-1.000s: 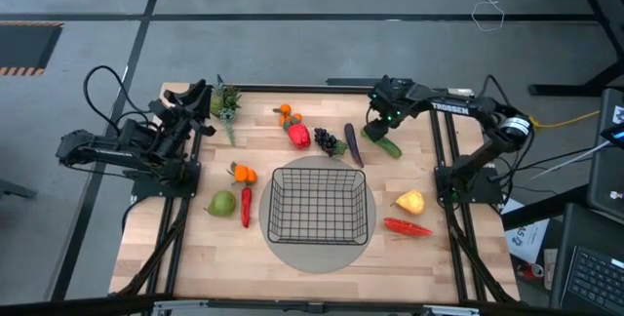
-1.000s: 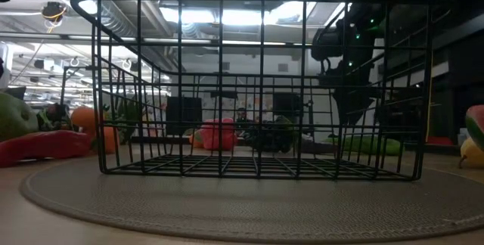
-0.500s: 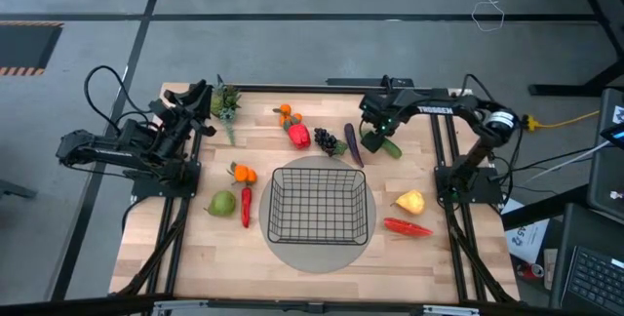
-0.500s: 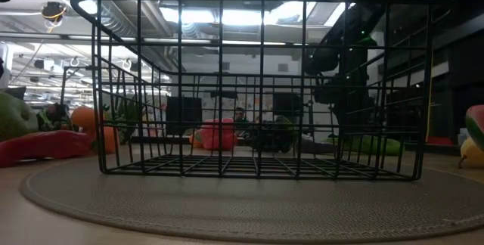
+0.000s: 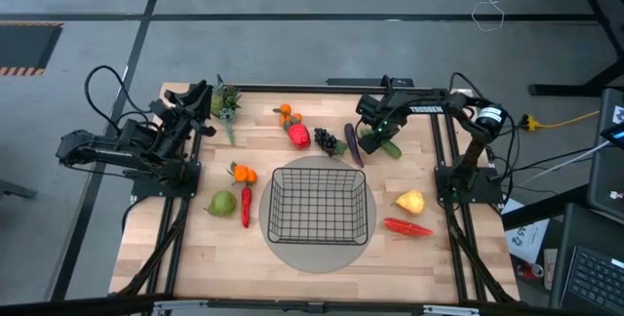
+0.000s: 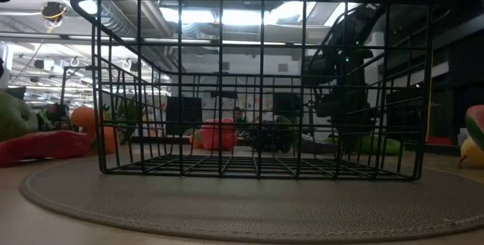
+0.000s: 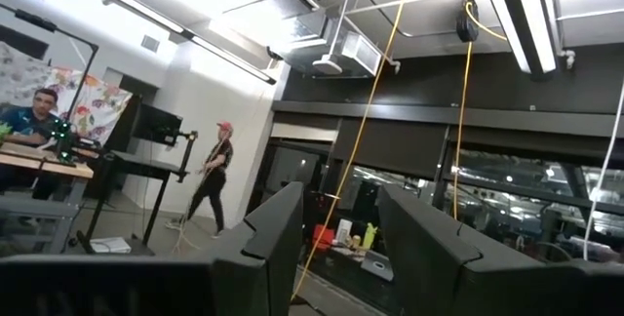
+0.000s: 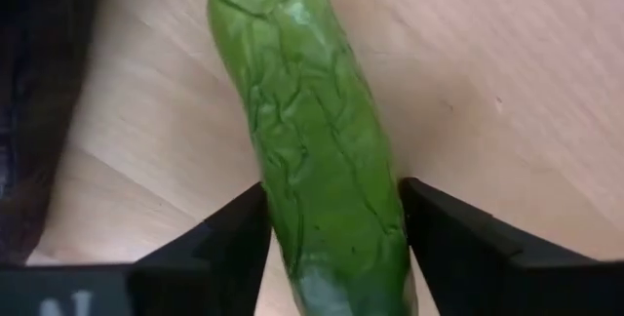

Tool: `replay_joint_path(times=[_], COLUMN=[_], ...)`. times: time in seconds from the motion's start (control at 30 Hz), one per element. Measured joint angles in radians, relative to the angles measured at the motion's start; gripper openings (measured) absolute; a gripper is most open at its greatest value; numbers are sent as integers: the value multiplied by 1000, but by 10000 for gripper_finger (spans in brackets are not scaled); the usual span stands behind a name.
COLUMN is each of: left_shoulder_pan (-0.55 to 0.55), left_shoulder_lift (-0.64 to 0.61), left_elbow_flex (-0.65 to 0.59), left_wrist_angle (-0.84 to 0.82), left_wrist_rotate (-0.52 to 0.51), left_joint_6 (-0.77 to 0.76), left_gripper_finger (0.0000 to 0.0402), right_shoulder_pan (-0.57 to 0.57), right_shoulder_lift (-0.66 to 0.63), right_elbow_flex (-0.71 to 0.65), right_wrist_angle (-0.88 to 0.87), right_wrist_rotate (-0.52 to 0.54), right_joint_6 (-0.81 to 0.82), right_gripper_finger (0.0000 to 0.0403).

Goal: Build produce basket
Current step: Put the green cucumber into the black wire basket

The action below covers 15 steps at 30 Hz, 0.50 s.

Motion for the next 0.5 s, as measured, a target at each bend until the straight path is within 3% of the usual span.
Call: replay_joint_path(times=[0.27,0.5], left_shoulder_pan=[0,0], left_shoulder_lift=[0,0], left_elbow_flex=[0,0], left_wrist_angle=[-24,-42], left_wrist_rotate=[-3,-4], left_joint_6=[0,0], left_gripper_finger=[134,134], right_shoulder_pan=[0,5], right_shoulder_lift=[7,6], right_elbow_flex=[39,169], right_wrist_angle=[-15,-66], right_wrist_rotate=[-3,-6], right_joint_6=[-17,-102], right_gripper_finger=[115,109])
